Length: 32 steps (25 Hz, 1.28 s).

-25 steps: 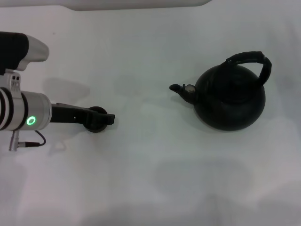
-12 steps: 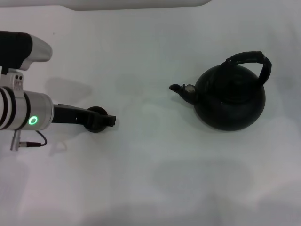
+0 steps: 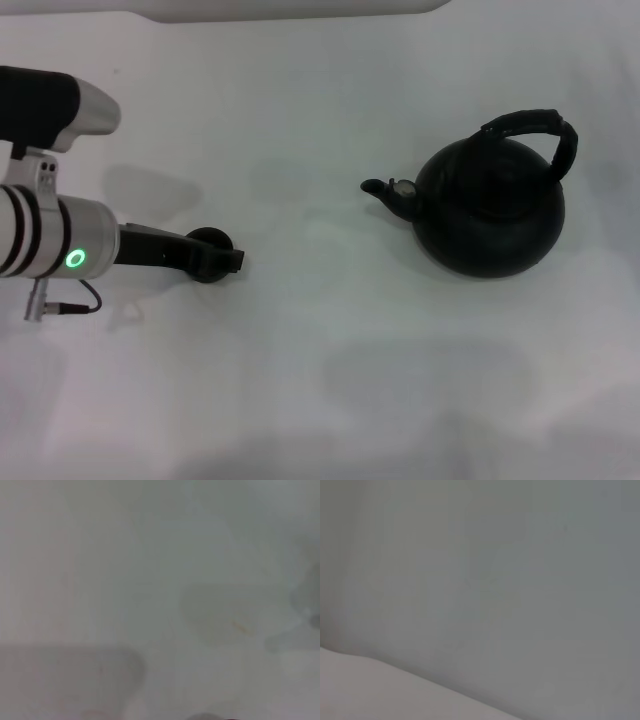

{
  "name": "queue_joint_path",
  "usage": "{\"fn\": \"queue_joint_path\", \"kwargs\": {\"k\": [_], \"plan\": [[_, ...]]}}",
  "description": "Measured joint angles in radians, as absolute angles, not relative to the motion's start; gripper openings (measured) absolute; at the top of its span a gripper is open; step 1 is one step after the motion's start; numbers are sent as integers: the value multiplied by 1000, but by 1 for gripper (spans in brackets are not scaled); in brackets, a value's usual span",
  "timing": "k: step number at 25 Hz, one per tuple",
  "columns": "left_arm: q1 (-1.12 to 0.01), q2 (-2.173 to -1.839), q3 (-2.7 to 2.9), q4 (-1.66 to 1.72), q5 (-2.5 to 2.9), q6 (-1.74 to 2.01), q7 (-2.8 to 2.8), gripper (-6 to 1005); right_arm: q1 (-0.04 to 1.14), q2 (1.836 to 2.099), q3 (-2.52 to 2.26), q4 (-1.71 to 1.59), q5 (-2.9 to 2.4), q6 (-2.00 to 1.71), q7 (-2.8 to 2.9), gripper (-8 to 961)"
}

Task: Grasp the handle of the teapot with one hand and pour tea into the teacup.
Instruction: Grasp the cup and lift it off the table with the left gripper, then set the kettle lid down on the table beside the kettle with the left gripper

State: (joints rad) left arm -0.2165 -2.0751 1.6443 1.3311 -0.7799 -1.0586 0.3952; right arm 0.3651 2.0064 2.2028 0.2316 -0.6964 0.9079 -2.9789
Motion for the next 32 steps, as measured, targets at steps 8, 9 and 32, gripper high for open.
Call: {"fn": "queue_joint_path", "kwargs": {"k": [8, 9, 32], "plan": [[-218, -2075, 1660, 1348, -751, -1065, 376, 705, 365, 2006, 2203, 232, -696, 905, -2979, 871], [-215, -2074, 1660, 1358, -747, -1071, 376, 705, 365, 2006, 2203, 232, -696, 904, -2979, 871], [-201, -2070, 1291, 1106, -1469, -1087, 1422, 704, 388, 2006, 2203, 232, -696, 892, -2988, 871]]}}
